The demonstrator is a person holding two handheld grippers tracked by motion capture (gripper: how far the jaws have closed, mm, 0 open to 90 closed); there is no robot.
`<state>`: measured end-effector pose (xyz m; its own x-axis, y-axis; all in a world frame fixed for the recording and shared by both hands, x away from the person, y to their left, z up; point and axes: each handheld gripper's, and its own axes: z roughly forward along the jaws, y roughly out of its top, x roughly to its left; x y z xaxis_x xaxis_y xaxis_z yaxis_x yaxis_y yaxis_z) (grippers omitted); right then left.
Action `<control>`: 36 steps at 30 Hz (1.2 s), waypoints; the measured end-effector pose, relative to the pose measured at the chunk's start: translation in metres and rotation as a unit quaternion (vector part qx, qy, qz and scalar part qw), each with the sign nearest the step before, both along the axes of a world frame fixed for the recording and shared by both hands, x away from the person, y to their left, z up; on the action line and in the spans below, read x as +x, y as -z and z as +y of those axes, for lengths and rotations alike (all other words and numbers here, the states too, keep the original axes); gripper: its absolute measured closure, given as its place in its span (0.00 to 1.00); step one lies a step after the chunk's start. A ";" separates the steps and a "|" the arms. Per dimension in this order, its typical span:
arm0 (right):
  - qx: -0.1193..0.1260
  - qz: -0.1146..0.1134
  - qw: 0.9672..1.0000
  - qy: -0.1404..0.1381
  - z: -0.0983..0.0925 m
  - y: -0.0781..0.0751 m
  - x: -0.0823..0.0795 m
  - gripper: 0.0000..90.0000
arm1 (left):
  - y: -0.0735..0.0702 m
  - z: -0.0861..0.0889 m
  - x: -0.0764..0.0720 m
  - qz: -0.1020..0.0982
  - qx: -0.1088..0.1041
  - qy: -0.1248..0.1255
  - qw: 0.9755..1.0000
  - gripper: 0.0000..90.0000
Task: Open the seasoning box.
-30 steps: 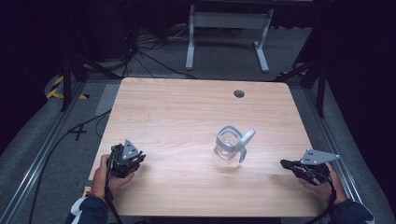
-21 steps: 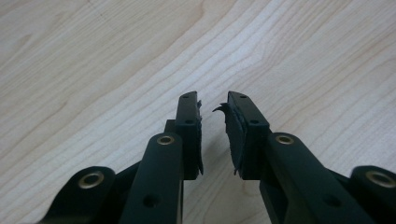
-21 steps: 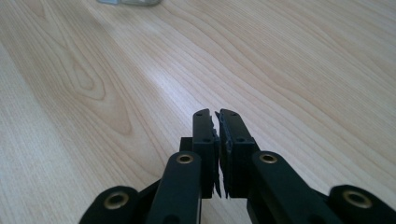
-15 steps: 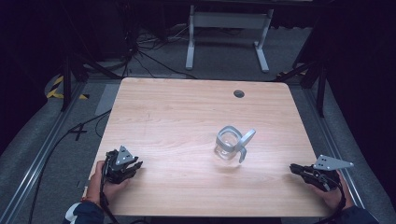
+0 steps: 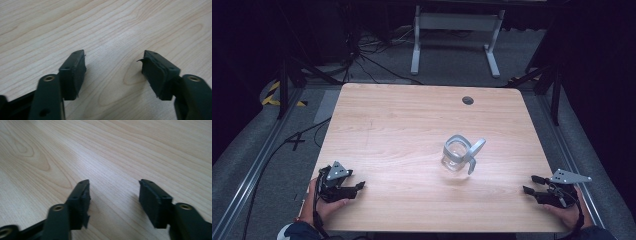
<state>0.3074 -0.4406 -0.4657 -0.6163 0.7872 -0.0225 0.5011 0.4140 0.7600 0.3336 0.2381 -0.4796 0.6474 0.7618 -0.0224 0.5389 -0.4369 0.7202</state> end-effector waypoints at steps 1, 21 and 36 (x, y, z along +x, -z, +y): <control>-0.004 -0.003 1.000 0.001 0.001 0.000 0.000 0.40 | 0.001 0.000 0.001 -0.010 0.003 0.001 1.000 0.32; -0.023 -0.001 0.999 0.032 0.003 0.001 -0.001 0.17 | 0.003 0.000 -0.002 -0.001 0.007 -0.014 1.000 0.17; -0.014 0.010 0.999 0.034 0.002 0.001 0.001 0.17 | 0.002 0.001 -0.002 0.003 0.005 -0.016 1.000 0.17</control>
<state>0.3084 -0.4387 -0.4670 -0.5625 0.8262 -0.0329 0.5433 0.3993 0.7385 0.3315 0.2386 -0.4819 0.6227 0.7822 -0.0192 0.5575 -0.4264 0.7123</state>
